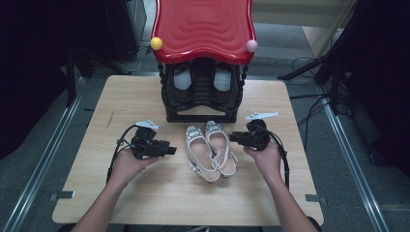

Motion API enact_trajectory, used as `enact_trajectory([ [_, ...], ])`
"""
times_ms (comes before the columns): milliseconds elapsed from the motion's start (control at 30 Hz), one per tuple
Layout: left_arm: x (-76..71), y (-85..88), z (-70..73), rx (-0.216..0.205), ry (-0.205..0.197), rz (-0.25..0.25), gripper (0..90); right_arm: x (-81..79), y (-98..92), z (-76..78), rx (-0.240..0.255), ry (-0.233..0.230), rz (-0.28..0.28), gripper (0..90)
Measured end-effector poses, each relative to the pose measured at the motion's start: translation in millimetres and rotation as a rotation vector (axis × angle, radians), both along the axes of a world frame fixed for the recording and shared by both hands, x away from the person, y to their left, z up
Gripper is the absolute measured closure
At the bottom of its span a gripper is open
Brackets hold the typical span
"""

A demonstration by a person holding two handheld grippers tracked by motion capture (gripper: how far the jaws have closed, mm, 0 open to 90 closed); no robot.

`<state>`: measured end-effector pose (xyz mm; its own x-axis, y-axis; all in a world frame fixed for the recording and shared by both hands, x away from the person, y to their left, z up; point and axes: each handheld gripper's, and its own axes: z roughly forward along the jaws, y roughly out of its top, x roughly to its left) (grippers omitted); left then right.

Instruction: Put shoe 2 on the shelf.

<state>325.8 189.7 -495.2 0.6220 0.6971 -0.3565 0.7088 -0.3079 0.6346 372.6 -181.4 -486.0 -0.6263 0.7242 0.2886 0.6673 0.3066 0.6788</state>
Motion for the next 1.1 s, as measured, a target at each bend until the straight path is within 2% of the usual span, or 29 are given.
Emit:
enact_trajectory([
  [300, 7.5, 7.7, 1.3, 0.004, -0.002, 0.016, 48.3, -11.2, 1.7, 8.1, 0.004, -0.015, -0.011, 70.1],
  [433, 10.3, 10.0, 1.1, -0.014, -0.008, 0.03, 47.9, -17.4, 4.4, 10.3, 0.001, -0.009, -0.017, 69.2],
  [600, 12.9, 11.0, -0.3, -0.013, -0.011, 0.035, 47.8, -23.7, 10.5, 13.2, 0.003, -0.002, -0.014, 69.1],
  [667, 15.6, 10.2, 0.2, 0.003, -0.006, 0.028, 47.9, -25.5, 13.7, 13.8, 0.0, 0.004, -0.011, 69.1],
  [1100, 22.6, 8.3, 3.2, -0.01, -0.013, 0.017, 48.1, -28.3, 42.4, 14.3, -0.02, 0.057, 0.011, 68.2],
])
